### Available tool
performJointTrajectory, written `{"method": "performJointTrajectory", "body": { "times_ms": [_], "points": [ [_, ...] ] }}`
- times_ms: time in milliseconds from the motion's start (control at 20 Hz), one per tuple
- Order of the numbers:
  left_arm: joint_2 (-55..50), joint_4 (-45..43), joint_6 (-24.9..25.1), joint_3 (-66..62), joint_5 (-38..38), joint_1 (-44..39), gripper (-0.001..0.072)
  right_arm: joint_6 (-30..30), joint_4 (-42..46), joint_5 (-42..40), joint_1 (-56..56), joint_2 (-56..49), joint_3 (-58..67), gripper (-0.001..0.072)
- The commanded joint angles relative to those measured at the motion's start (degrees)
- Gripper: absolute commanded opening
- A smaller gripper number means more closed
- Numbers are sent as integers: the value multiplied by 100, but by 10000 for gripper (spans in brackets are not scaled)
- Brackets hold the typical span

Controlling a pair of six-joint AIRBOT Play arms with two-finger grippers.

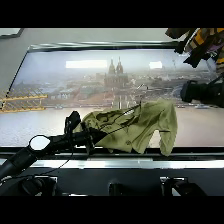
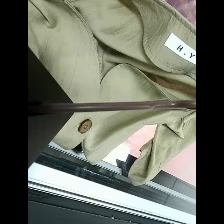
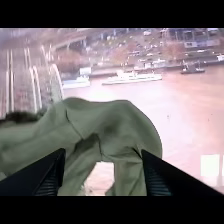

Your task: Fold the clothes and pants, and hang the long-sleeved shirts on hangers.

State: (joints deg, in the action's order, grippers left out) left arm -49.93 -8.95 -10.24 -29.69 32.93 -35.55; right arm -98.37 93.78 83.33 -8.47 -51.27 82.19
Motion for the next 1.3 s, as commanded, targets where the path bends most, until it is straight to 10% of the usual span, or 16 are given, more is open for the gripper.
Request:
{"method": "performJointTrajectory", "body": {
  "times_ms": [0,350,1000,1100,1250],
  "points": [
    [4,0,0,-4,2,0,20,4972,-1668,820,802,-334,33,559],
    [4,-2,-2,-4,2,0,20,7407,-2636,793,802,-1191,33,562],
    [4,-2,-2,-4,2,0,20,8170,-3620,573,715,-2227,28,499],
    [4,-2,-4,-4,2,0,20,8172,-3661,625,686,-2350,28,417],
    [4,-2,-4,-4,2,0,20,8172,-3672,726,686,-2350,31,62]
  ]
}}
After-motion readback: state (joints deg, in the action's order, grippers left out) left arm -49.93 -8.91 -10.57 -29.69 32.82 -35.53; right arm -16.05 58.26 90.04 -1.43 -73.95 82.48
